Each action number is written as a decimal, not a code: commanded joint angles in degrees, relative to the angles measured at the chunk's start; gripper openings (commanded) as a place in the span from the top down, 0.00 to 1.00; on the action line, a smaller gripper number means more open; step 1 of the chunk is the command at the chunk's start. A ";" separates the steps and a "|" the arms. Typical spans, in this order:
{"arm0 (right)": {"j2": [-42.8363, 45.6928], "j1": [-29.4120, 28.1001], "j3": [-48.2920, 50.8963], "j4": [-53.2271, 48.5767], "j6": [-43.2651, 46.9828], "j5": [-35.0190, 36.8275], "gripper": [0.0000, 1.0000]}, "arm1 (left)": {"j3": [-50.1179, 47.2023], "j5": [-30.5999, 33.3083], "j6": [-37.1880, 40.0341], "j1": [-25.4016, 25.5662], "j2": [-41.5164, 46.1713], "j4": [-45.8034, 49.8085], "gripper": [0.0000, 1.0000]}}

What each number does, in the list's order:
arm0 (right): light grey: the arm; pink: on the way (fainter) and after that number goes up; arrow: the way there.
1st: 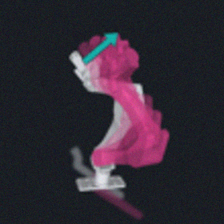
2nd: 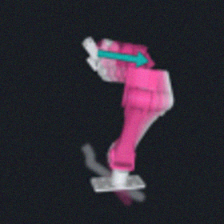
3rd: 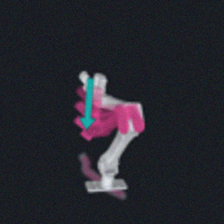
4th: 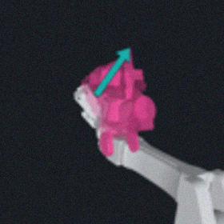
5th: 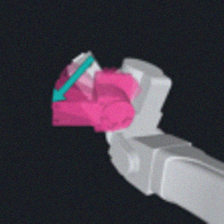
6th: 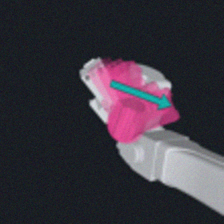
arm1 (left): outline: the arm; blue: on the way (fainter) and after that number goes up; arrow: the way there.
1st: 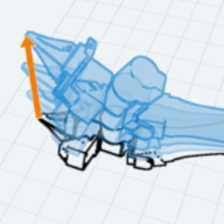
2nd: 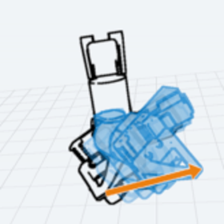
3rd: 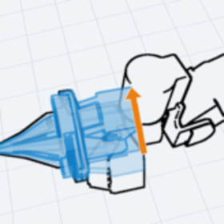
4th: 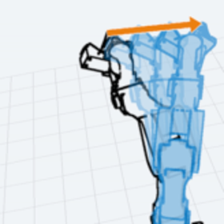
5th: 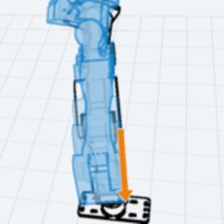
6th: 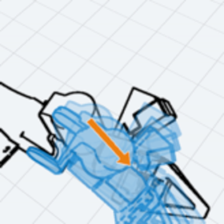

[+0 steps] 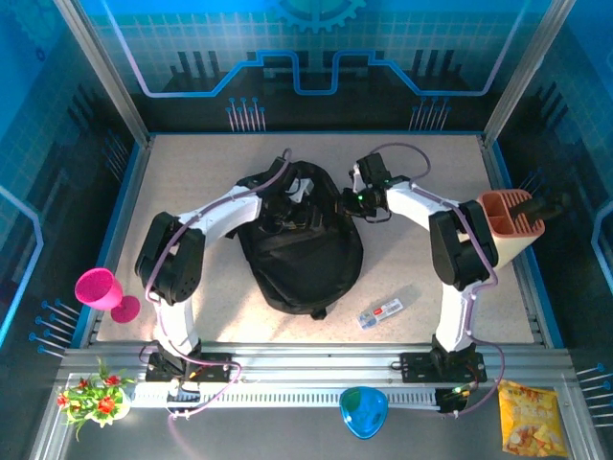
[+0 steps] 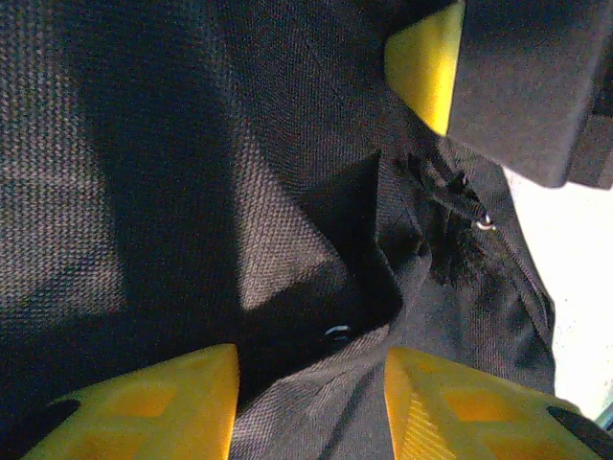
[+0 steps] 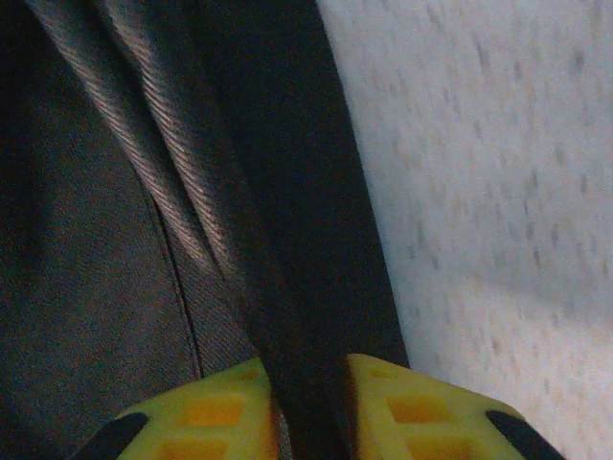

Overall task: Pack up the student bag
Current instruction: Rotate the student bag at the center of the table.

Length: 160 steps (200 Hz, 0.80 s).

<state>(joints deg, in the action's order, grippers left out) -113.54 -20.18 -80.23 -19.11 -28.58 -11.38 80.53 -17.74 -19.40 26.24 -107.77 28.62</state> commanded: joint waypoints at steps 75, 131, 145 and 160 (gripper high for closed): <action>13.60 -3.49 4.93 -7.82 -3.31 0.47 0.48 | -3.79 8.60 -7.99 -10.76 5.13 6.32 0.51; 13.50 -10.22 12.94 -9.05 -11.37 -3.28 0.47 | -6.86 9.87 -13.76 -12.60 3.69 6.93 0.55; 11.66 -9.93 12.86 -9.15 -11.21 -1.96 0.48 | -8.19 9.13 -15.09 -12.63 3.86 6.04 0.56; 9.53 -8.74 11.35 -10.83 -9.61 1.54 0.48 | -9.69 7.35 -16.23 -12.62 4.28 5.14 0.58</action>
<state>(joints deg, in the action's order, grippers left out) -100.88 -30.55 -67.70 -26.96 -37.78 -13.50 74.22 -9.65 -31.75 14.28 -103.96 31.73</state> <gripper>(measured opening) 0.521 0.432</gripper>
